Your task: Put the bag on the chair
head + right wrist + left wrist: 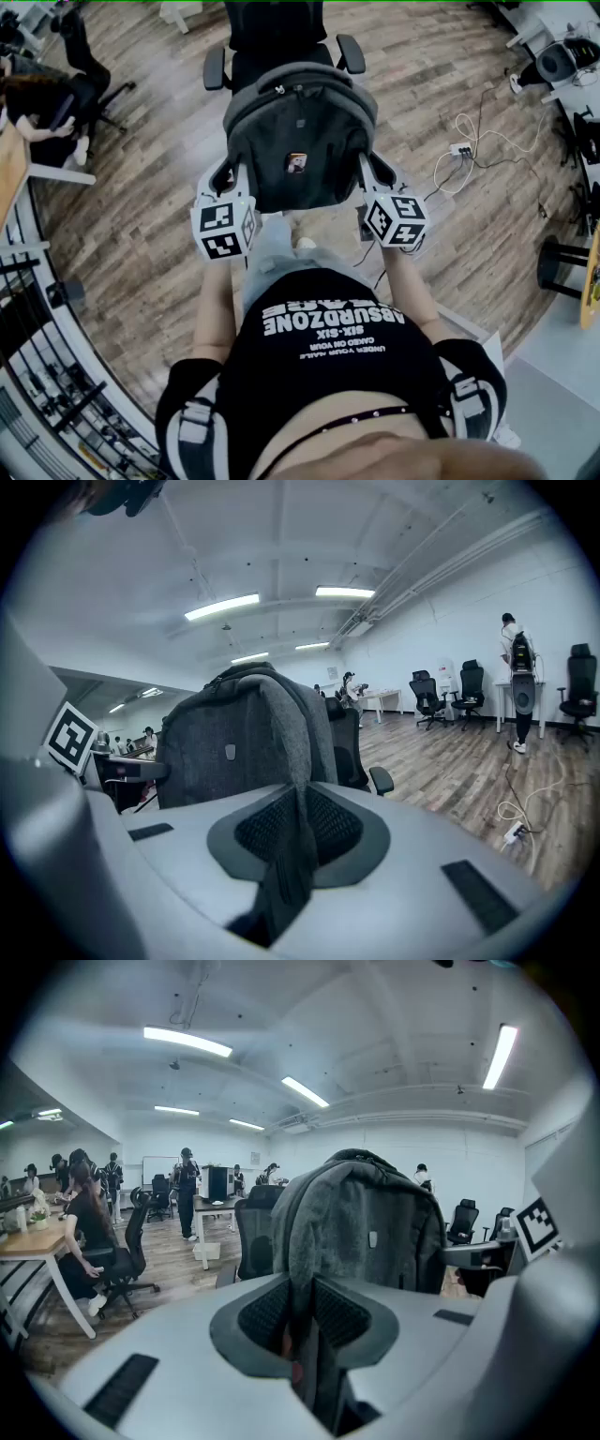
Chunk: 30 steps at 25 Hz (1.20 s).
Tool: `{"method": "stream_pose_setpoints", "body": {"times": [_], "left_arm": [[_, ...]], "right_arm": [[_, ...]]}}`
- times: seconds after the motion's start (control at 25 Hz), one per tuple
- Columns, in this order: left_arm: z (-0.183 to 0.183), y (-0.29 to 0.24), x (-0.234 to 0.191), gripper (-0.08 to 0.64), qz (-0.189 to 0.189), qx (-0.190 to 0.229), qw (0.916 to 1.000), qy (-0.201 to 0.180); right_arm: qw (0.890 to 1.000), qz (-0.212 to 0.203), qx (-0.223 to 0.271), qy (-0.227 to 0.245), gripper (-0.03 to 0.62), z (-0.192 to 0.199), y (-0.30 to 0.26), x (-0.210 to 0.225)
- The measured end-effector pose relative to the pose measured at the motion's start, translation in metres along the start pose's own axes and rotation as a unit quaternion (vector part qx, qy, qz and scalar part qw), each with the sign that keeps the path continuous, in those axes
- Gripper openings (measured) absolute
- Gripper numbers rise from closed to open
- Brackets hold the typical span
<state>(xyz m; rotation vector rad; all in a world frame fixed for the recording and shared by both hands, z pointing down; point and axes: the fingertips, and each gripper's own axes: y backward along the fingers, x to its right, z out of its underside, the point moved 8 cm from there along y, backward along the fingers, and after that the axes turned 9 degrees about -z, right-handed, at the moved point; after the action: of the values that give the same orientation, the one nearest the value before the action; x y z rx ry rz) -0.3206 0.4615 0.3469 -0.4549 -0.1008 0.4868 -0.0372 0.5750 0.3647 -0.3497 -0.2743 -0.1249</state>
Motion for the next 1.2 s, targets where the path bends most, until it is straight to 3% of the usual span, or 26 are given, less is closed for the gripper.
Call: {"method": "stream_pose_setpoints", "body": {"times": [0.28,0.72,1.2], "left_arm": [[0.008,0.008,0.034,0.077,0.008,-0.003,1.0,0.002],[0.008,-0.021,0.04,0.075,0.025,-0.022,0.9995,0.002],[-0.035,-0.133,-0.003,0.075,0.045,-0.023,0.9987,0.007]], "right_arm": [[1.0,0.008,0.01,-0.004,0.055,0.007,0.026,0.024],[1.0,0.019,0.007,-0.016,0.055,0.009,0.013,0.043],[0.999,0.04,-0.011,-0.021,0.055,-0.03,-0.097,0.069]]}}
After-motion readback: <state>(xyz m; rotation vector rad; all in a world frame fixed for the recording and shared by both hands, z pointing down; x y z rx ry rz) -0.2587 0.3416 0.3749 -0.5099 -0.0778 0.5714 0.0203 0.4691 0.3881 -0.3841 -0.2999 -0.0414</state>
